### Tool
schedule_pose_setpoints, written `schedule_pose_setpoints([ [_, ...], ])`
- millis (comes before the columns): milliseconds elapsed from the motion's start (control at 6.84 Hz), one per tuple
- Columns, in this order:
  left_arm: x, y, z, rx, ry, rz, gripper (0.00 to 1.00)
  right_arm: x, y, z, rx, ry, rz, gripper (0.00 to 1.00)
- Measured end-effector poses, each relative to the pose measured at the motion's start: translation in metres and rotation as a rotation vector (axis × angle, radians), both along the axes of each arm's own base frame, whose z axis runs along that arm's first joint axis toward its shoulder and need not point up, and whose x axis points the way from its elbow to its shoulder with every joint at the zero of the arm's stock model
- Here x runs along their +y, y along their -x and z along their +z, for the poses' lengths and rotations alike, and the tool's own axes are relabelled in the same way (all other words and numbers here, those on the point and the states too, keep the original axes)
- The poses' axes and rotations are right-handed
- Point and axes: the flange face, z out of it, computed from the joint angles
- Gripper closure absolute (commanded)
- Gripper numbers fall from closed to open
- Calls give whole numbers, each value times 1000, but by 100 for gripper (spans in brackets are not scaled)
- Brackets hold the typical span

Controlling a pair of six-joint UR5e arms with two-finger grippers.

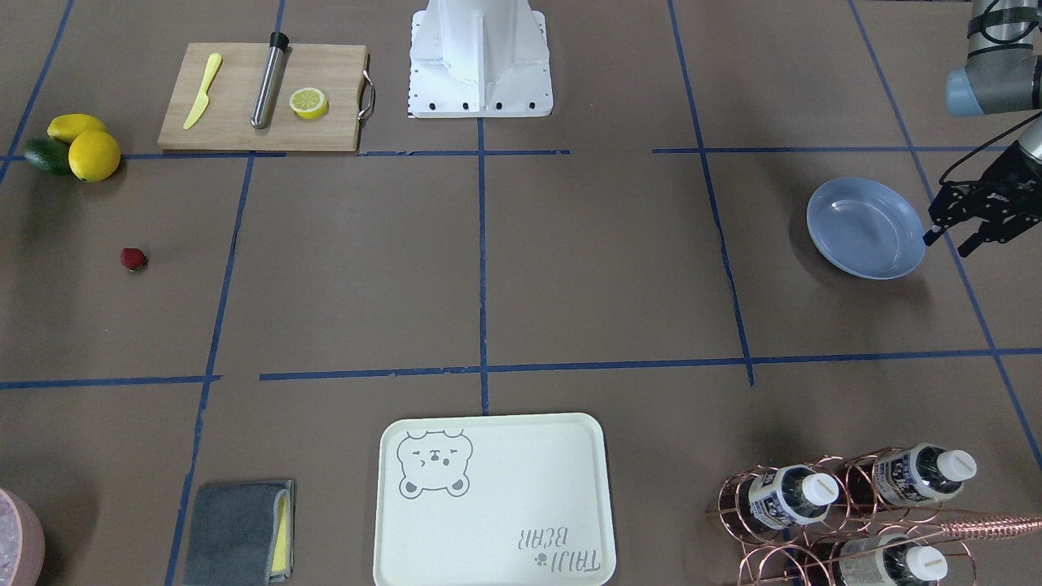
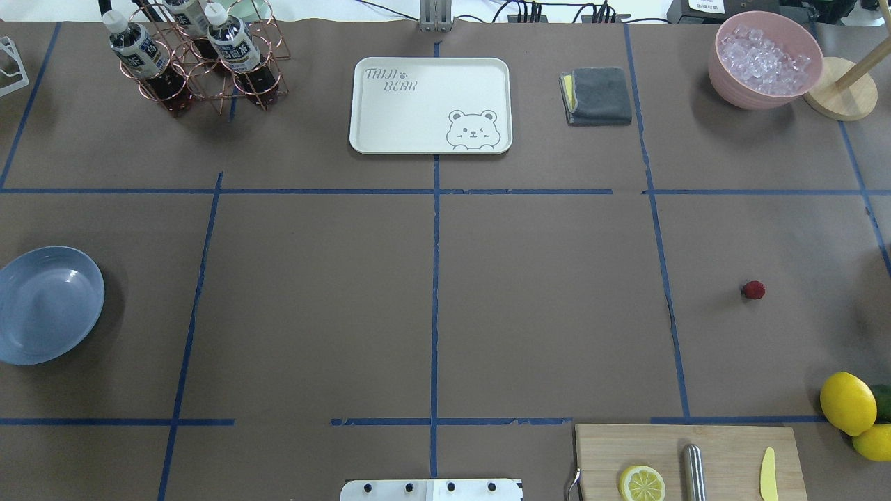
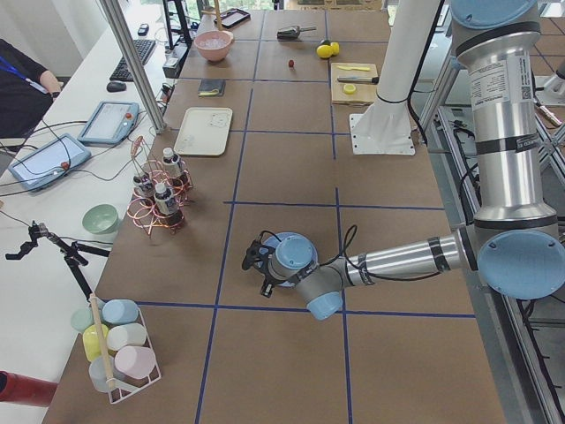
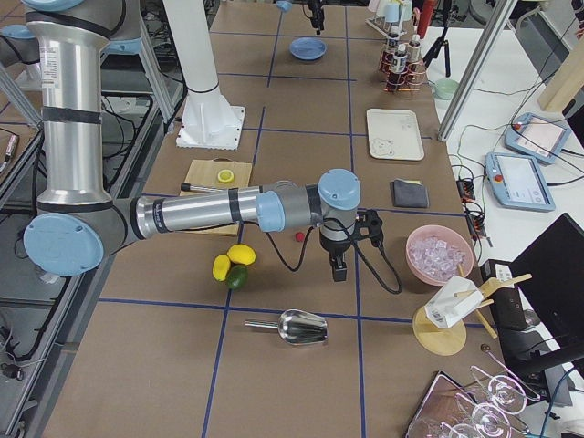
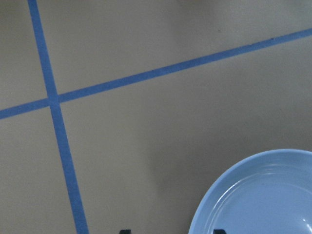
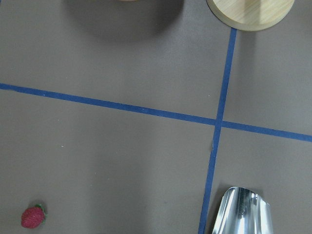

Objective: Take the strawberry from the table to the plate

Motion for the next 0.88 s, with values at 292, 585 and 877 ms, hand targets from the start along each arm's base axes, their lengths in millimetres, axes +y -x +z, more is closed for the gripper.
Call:
schedule_pose_setpoints([
  [292, 8, -10, 10, 1, -5, 31, 39, 0, -1, 1, 3, 1, 2, 0],
  [585, 12, -15, 13, 1, -13, 47, 87, 1, -1, 2, 3, 3, 2, 0],
  [877, 13, -17, 15, 1, -15, 49, 100, 1, -1, 3, 2, 6, 3, 0],
])
